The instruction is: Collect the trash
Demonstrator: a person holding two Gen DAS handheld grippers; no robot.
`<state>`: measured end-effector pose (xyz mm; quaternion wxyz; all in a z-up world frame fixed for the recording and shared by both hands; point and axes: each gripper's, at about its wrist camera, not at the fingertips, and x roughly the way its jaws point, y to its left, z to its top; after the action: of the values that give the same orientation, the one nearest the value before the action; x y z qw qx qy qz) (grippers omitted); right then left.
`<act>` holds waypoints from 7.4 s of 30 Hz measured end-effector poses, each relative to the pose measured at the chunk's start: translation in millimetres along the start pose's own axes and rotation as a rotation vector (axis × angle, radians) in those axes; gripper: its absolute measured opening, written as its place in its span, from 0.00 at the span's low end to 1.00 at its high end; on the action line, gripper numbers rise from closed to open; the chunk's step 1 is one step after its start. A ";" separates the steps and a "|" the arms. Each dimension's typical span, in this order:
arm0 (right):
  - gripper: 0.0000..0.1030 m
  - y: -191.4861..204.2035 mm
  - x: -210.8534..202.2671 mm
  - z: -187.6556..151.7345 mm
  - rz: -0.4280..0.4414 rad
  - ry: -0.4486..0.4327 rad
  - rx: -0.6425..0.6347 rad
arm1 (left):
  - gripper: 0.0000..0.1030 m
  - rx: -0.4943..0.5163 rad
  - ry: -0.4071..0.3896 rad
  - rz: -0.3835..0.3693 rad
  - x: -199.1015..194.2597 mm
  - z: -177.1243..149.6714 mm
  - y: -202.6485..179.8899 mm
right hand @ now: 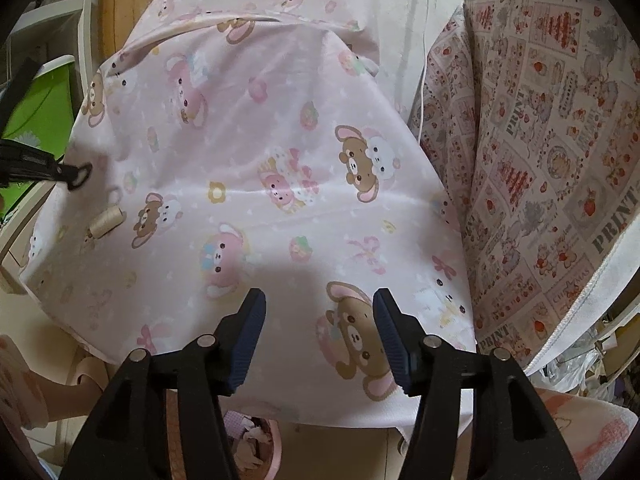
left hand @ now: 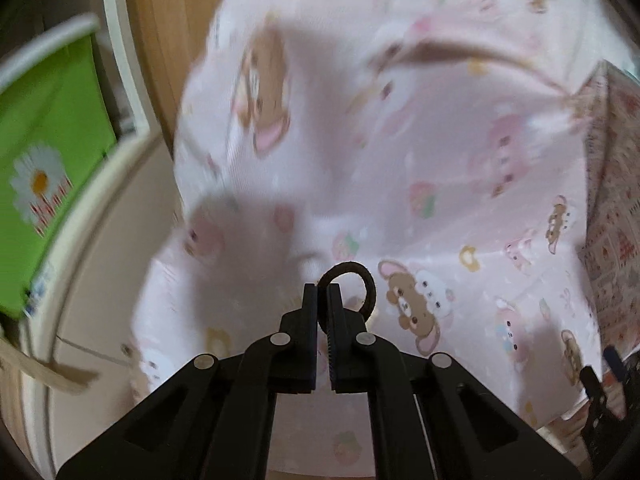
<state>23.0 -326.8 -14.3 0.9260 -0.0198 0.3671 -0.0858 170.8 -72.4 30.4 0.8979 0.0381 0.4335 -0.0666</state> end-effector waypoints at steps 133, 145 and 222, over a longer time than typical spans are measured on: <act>0.48 60.0 -35.9 -64.0 0.299 0.157 -0.068 | 0.04 0.028 0.174 -0.233 -37.7 -146.9 -52.9; 0.48 68.0 18.8 -94.8 0.261 0.351 -0.066 | 0.04 0.132 0.332 -0.170 8.6 -181.5 -69.4; 0.69 39.2 -50.2 -58.6 0.131 0.029 0.004 | 0.94 0.031 -0.125 -0.082 -90.4 -171.1 -29.9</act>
<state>-47.3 -278.0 -26.9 0.9243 0.0075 0.3808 -0.0258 -21.7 -72.5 -5.4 0.9190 0.0297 0.3767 -0.1124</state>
